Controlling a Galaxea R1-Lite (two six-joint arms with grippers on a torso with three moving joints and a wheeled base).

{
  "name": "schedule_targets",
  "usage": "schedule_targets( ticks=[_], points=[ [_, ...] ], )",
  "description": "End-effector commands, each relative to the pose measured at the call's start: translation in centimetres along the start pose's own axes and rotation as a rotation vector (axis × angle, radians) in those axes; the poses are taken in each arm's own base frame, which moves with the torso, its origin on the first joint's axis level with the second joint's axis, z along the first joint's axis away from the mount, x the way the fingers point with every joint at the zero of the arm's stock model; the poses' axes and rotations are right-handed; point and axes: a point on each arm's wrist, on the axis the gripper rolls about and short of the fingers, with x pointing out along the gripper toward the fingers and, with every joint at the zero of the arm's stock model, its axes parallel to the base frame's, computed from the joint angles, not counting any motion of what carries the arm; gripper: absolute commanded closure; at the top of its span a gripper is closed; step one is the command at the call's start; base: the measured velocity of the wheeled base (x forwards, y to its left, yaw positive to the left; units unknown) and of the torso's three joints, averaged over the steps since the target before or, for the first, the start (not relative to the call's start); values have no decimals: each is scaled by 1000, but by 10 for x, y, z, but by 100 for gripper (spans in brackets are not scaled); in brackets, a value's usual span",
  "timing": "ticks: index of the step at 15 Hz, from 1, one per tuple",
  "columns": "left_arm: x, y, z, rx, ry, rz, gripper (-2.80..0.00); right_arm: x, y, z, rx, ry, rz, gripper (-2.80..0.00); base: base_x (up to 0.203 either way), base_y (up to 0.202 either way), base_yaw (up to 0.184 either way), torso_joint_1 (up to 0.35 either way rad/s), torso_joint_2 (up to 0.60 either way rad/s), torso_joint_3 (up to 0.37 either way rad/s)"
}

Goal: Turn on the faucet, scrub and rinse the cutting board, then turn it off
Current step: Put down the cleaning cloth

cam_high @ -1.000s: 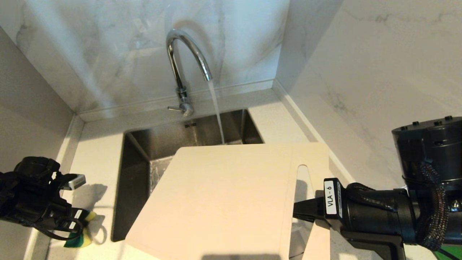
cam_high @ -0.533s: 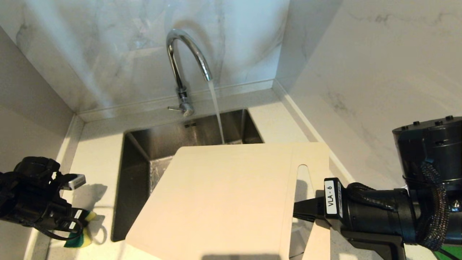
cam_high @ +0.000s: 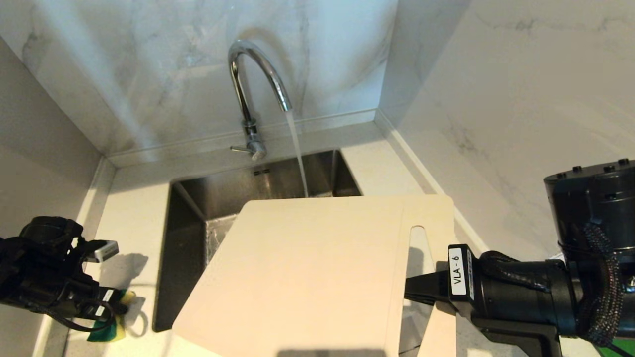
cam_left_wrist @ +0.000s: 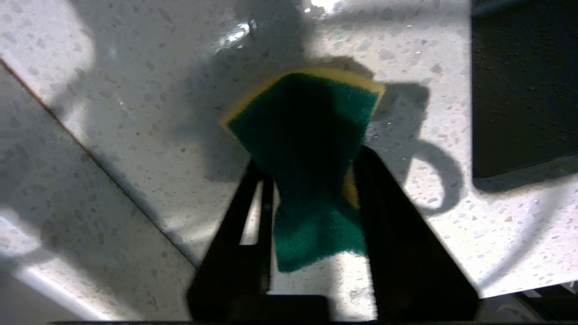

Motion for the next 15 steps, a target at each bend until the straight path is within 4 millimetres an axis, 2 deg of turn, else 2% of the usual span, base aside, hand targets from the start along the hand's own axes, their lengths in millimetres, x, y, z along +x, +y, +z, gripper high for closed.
schedule_targets(
  ticks=[1,6,10,12,13,14,15],
  points=[
    [-10,-1,1,-2,-35,4,-280,-1,0,1,-15,-1,-5,0,0,0,0,0,0,0],
    [-49,-5,-1,-1,-128,20,-280,-4,-1,2,-18,4,-10,0,0,0,0,0,0,0],
    [-61,-5,-4,-5,-152,28,-280,-5,-2,2,-20,6,-12,0,0,0,0,0,0,0],
    [-82,-7,-10,-4,-195,39,-280,-5,-1,3,-18,4,-10,0,0,0,0,0,0,0],
    [-94,-9,-14,-1,-218,40,-249,-5,-1,3,-19,5,-11,0,0,0,0,0,0,0],
    [-106,-11,-19,2,-245,31,0,-5,-1,4,-17,4,-10,0,0,0,0,0,0,0],
    [-118,-14,-26,6,-269,10,0,-5,0,4,10,4,-9,0,0,0,0,0,0,0]
  ],
)
